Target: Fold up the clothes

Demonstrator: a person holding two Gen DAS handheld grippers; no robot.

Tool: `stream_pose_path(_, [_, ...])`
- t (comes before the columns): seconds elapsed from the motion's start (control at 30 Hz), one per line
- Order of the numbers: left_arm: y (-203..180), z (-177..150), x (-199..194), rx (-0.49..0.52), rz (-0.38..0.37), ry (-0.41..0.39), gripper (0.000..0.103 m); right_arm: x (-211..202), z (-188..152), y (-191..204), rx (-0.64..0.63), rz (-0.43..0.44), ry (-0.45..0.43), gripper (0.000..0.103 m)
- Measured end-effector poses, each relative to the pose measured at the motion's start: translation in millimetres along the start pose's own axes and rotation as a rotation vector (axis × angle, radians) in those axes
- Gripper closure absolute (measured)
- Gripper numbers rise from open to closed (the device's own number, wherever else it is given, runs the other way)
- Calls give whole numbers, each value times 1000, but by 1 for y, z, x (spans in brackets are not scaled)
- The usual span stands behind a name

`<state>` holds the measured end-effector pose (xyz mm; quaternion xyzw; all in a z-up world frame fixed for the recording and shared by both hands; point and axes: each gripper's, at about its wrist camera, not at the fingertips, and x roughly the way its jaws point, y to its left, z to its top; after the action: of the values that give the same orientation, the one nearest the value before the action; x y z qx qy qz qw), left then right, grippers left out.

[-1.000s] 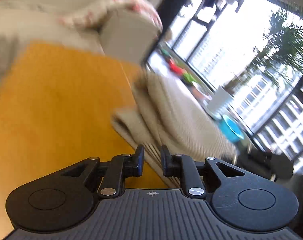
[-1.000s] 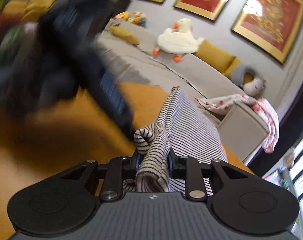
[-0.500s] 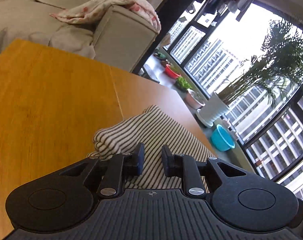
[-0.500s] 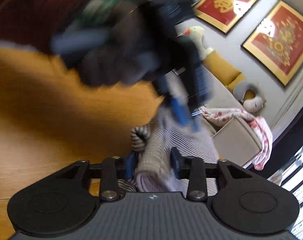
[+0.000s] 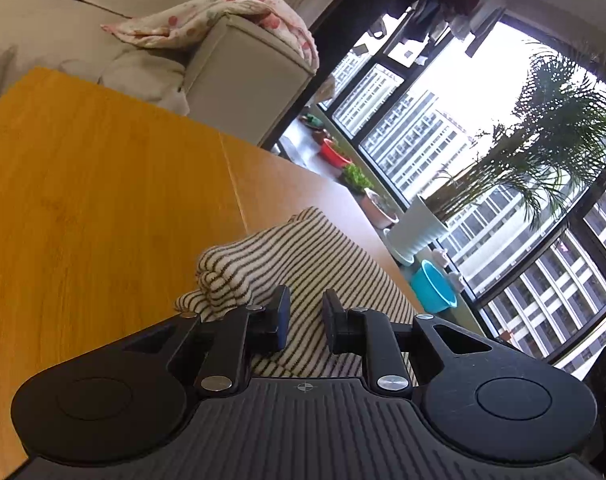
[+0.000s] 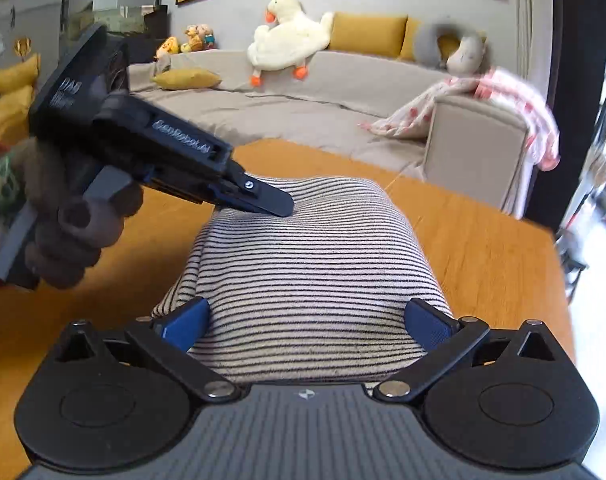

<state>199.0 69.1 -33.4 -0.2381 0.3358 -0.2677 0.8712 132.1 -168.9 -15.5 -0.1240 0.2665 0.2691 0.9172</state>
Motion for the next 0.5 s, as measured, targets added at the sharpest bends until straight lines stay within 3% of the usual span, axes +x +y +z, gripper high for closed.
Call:
stream_pose_path(0.2, [1, -3, 0, -3, -8, -10, 82, -4, -5, -5, 165, -13, 6, 0])
stream_pose_path(0.43, [-1, -2, -9, 18, -20, -20, 82, -21, -1, -19, 223, 56, -4, 0])
stream_pose_path(0.5, [-7, -1, -17, 51, -22, -35, 69, -32, 5, -33, 279, 79, -68, 0])
